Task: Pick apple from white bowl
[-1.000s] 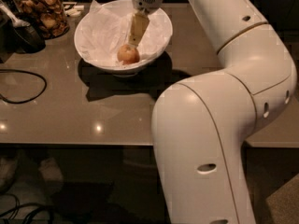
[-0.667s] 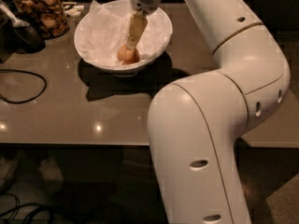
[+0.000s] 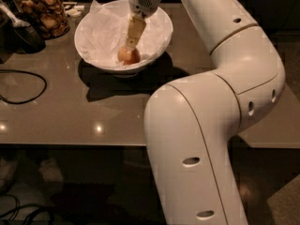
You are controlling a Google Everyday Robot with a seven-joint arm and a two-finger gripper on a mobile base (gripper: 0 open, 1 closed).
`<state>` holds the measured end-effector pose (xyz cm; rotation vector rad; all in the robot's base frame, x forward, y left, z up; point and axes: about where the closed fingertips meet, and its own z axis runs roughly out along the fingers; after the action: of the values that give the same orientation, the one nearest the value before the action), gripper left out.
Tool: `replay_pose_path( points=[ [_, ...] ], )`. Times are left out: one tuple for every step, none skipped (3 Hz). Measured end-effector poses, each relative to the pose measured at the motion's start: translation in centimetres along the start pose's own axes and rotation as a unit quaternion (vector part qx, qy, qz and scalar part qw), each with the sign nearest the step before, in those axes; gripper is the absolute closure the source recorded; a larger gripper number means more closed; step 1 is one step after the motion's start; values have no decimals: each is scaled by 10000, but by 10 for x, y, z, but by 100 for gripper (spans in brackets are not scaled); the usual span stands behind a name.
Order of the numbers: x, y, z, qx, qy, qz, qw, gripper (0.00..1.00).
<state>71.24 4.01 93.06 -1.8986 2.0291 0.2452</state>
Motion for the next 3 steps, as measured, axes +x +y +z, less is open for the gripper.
replay_pose_path(
  points=[
    [-1, 0, 2, -31, -4, 31, 10000, 39],
    [-1, 1, 3, -50, -1, 52, 10000, 39],
    [-1, 1, 7, -85, 2, 68, 9999, 40]
  ],
)
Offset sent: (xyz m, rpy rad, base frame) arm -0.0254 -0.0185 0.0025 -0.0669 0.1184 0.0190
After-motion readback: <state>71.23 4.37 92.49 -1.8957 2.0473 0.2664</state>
